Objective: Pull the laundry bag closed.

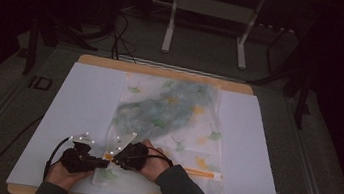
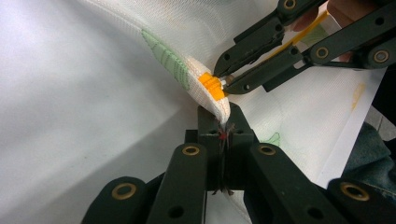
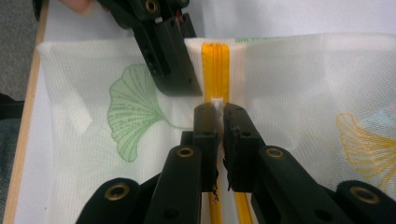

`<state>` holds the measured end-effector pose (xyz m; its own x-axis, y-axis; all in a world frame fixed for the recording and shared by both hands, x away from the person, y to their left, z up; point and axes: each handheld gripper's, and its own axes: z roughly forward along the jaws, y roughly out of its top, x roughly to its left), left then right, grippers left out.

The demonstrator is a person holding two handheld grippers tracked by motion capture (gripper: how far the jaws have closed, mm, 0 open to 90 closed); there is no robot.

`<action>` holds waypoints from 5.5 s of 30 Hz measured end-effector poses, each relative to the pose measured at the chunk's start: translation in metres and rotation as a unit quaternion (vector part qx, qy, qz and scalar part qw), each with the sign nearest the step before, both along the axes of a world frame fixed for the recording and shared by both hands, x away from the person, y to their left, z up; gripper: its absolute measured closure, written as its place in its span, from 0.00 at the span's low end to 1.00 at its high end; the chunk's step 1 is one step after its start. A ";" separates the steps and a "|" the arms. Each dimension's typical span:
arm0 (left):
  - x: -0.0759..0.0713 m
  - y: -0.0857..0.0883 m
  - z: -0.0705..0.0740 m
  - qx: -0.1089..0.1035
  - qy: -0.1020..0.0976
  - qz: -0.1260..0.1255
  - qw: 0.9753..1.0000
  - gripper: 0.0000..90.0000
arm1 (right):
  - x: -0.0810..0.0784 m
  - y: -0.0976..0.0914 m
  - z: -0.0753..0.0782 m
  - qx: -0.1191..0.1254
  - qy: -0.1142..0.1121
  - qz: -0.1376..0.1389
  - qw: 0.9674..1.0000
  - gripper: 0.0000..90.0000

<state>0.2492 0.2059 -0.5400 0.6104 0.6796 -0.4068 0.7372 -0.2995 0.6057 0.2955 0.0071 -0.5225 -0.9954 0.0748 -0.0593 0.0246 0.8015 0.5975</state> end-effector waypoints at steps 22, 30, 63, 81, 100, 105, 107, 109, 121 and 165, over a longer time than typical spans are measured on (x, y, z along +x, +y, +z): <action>0.000 0.007 0.001 -0.008 -0.009 0.016 1.000 0.98 | 0.001 -0.005 -0.003 -0.022 -0.010 -0.009 1.000 0.94; 0.000 0.008 0.001 -0.010 -0.011 0.018 1.000 0.98 | 0.001 -0.011 -0.002 -0.028 -0.012 -0.010 0.999 0.94; -0.002 0.011 0.003 -0.011 -0.015 0.019 1.000 0.98 | -0.002 -0.040 0.002 -0.055 -0.019 -0.019 0.998 0.94; -0.002 0.012 0.003 -0.013 -0.015 0.021 1.000 0.98 | -0.002 -0.054 0.003 -0.063 -0.024 -0.025 0.997 0.94; -0.002 0.012 0.003 -0.012 -0.015 0.021 1.000 0.98 | -0.002 -0.067 0.005 -0.075 -0.025 -0.030 0.996 0.94; -0.002 0.012 0.003 -0.012 -0.015 0.022 1.000 0.98 | -0.001 -0.072 0.005 -0.076 -0.025 -0.032 0.996 0.94; -0.002 0.012 0.003 -0.012 -0.015 0.022 1.000 0.98 | -0.001 -0.073 0.005 -0.077 -0.026 -0.034 0.996 0.94; -0.002 0.013 0.003 -0.012 -0.015 0.021 1.000 0.98 | -0.001 -0.075 0.005 -0.078 -0.025 -0.035 0.996 0.94; -0.002 0.013 0.003 -0.013 -0.015 0.022 1.000 0.98 | -0.001 -0.084 0.006 -0.086 -0.027 -0.037 0.995 0.94; -0.002 0.014 0.003 -0.013 -0.015 0.023 1.000 0.98 | -0.003 -0.111 0.007 -0.093 -0.029 -0.053 0.994 0.94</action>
<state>0.2468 0.2195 -0.5368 0.5913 0.6965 -0.4066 0.7306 -0.2491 0.6357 0.2920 -0.1041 -0.5157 -0.9771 0.1615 -0.1384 0.0852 0.8933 0.4413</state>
